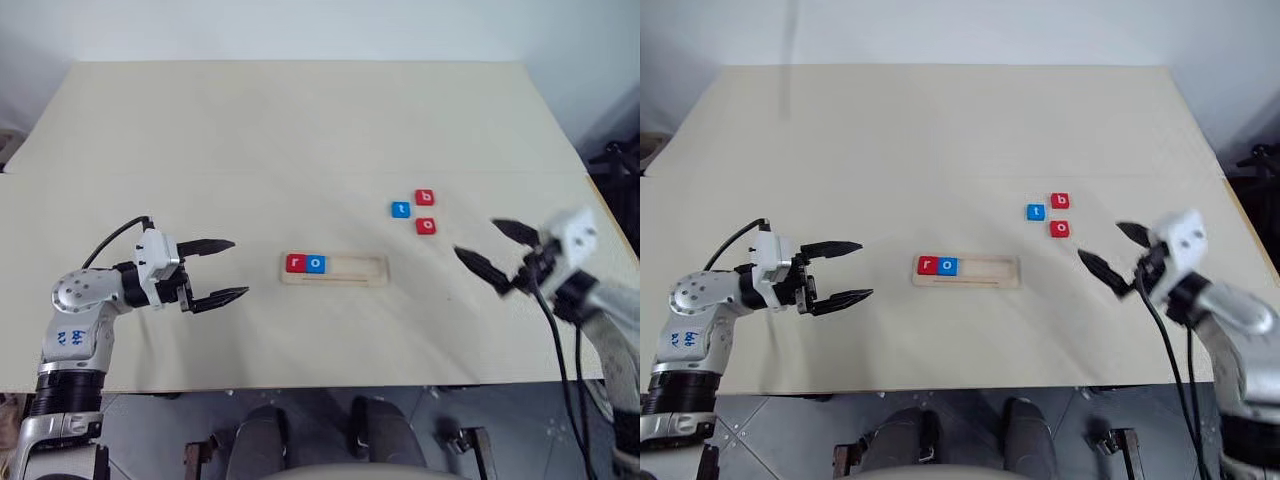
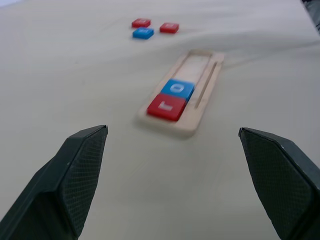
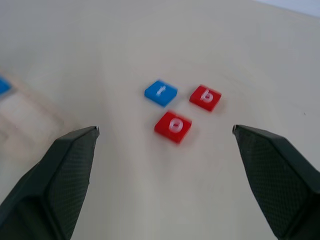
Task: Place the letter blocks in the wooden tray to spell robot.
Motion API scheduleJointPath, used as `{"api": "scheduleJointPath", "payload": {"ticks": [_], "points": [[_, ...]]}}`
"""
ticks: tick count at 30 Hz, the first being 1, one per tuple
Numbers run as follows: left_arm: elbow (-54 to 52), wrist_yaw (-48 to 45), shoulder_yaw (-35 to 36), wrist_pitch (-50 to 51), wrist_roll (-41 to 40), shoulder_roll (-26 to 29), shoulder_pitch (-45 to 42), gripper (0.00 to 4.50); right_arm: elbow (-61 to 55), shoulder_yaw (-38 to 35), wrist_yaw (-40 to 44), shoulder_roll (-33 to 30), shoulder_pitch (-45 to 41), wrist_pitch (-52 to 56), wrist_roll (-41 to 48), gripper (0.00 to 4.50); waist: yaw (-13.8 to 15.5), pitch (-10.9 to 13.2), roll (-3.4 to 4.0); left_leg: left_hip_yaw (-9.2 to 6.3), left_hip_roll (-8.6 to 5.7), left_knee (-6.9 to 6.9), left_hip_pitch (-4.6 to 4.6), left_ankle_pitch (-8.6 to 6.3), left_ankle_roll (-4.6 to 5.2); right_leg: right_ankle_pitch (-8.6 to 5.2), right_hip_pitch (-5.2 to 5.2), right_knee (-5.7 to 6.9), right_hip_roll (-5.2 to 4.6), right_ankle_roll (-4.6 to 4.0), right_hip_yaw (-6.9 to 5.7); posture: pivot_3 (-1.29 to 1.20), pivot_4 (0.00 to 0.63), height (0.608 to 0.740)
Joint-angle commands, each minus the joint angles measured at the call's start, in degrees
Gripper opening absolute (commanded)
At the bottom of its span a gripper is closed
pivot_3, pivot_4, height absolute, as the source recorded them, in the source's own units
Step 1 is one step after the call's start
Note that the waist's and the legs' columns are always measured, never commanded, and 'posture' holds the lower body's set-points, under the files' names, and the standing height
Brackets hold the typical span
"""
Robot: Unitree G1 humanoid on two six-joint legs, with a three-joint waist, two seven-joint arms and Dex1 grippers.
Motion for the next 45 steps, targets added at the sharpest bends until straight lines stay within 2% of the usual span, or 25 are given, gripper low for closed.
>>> {"api": "scheduleJointPath", "payload": {"ticks": [1,3,5,8,14,25,33,39,45], "points": [[-5.2,2.2,1.1,1.1,-1.7,-0.3,2.3,4.47,3.7,5.7,-5.8,-0.1,-10.1,11.6,-2.5,4.5,-0.1,0.0,0.02,0.01,0.02,-0.01,-0.01,0.0,-0.01,0.0,-0.02,0.03,0.01,-0.01,-0.01,0.0,0.15,0.74],[-7.3,3.1,1.2,2.2,-2.2,-0.3,3.8,4.47,7.1,9.3,-8.2,0.5,-16.4,15.1,-5.4,4.5,-0.1,0.0,0.03,0.04,0.02,0.0,-0.09,0.01,-0.01,0.0,-0.07,0.05,0.0,0.0,0.0,0.0,0.15,0.74],[-9.5,4.3,1.6,4.0,-3.1,-0.4,5.2,4.47,11.4,9.8,-12.3,3.9,-22.3,17.6,-6.4,4.5,-0.2,0.0,0.03,0.07,0.02,0.01,-0.11,0.01,-0.01,0.01,-0.08,0.07,-0.01,0.02,0.01,0.0,0.15,0.74],[-11.9,5.8,1.9,4.9,-3.4,-0.6,6.8,4.47,14.6,11.4,-14.8,6.4,-25.9,19.6,-8.6,4.5,0.2,0.0,0.03,0.07,0.02,0.02,-0.18,0.01,-0.01,0.02,-0.12,0.06,-0.01,0.04,-0.01,0.0,0.15,0.74],[-14.8,8.2,3.0,5.3,-3.8,-0.5,8.6,4.47,17.5,12.3,-17.4,8.9,-28.2,23.1,-10.6,4.5,-0.1,0.0,0.03,0.1,0.01,0.01,-0.28,-0.01,0.0,0.06,-0.15,-0.04,-0.03,0.1,-0.02,0.0,0.15,0.74],[-16.5,10.0,3.6,5.8,-4.1,-0.3,9.4,4.47,22.3,12.7,-17.8,11.4,-32.4,23.1,-12.5,4.5,-1.3,0.0,0.05,0.12,0.01,-0.03,-0.28,-0.01,0.0,0.06,-0.2,0.0,-0.02,0.09,0.0,0.0,0.15,0.74],[-17.9,11.3,3.1,5.9,-3.9,-0.8,9.7,4.47,39.4,10.4,-26.4,18.2,-42.0,19.5,-16.6,4.5,-1.7,0.0,0.06,0.19,0.02,-0.12,-0.28,0.01,-0.03,0.05,-0.3,0.06,-0.01,0.07,0.03,0.0,0.15,0.74],[-19.9,12.4,3.9,6.2,-4.4,-0.7,11.2,4.47,47.9,9.1,-28.8,20.9,-44.8,16.6,-17.4,4.5,-1.7,0.0,0.07,0.23,0.02,-0.1,-0.37,0.01,-0.04,0.05,-0.35,0.01,-0.02,0.09,0.04,0.0,0.15,0.74],[-21.9,13.6,5.0,6.7,-5.1,-0.5,13.1,4.47,51.4,6.6,-31.3,21.8,-45.8,13.8,-17.2,4.5,-1.7,0.0,0.08,0.22,0.02,-0.08,-0.36,0.01,-0.04,0.05,-0.36,0.06,-0.02,0.09,0.06,0.0,0.15,0.74]]}}
